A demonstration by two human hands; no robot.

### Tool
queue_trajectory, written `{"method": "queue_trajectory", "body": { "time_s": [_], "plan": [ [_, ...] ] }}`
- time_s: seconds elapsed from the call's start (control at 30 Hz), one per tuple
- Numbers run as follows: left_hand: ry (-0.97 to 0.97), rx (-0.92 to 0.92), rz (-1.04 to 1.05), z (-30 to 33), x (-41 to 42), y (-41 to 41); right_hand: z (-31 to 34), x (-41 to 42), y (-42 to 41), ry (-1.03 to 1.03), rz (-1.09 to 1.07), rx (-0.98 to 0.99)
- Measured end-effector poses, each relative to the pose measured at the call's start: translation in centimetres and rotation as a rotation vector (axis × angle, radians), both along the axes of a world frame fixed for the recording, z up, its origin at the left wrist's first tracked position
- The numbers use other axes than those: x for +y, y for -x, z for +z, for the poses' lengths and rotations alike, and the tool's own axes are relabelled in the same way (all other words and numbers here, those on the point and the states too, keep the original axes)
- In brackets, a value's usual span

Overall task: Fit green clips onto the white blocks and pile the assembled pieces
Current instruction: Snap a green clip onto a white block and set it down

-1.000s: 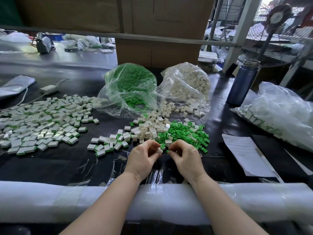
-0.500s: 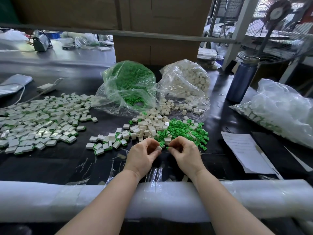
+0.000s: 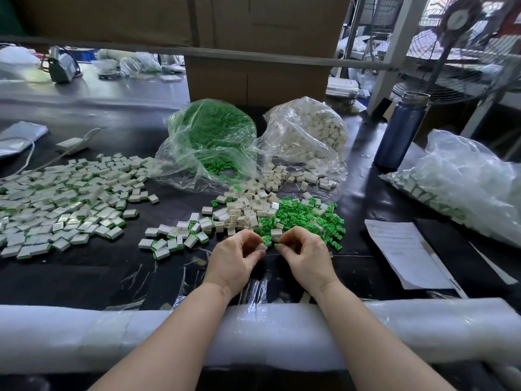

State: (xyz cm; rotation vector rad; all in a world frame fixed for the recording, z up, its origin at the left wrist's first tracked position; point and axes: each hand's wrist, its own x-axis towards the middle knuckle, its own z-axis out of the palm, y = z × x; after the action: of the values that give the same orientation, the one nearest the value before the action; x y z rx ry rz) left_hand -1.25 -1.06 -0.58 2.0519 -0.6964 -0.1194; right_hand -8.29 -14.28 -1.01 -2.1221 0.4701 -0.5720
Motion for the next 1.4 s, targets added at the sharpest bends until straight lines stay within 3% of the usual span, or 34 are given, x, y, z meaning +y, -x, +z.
{"method": "queue_trajectory", "body": {
  "time_s": [0.3, 0.7, 1.4],
  "plan": [
    [0.020, 0.023, -0.006, -0.1, 0.1, -0.1, 0.0, 0.0, 0.0, -0.012, 0.006, -0.012],
    [0.064, 0.188, 0.009, 0.2, -0.5, -1.5, 1.2, -0.5, 0.0, -0.080, 0.056, -0.070],
    [0.342, 0.376, -0.118, -0.1, -0.8, -0.4, 0.6, 0.0, 0.0, -0.202, 0.065, -0.220]
  ]
}}
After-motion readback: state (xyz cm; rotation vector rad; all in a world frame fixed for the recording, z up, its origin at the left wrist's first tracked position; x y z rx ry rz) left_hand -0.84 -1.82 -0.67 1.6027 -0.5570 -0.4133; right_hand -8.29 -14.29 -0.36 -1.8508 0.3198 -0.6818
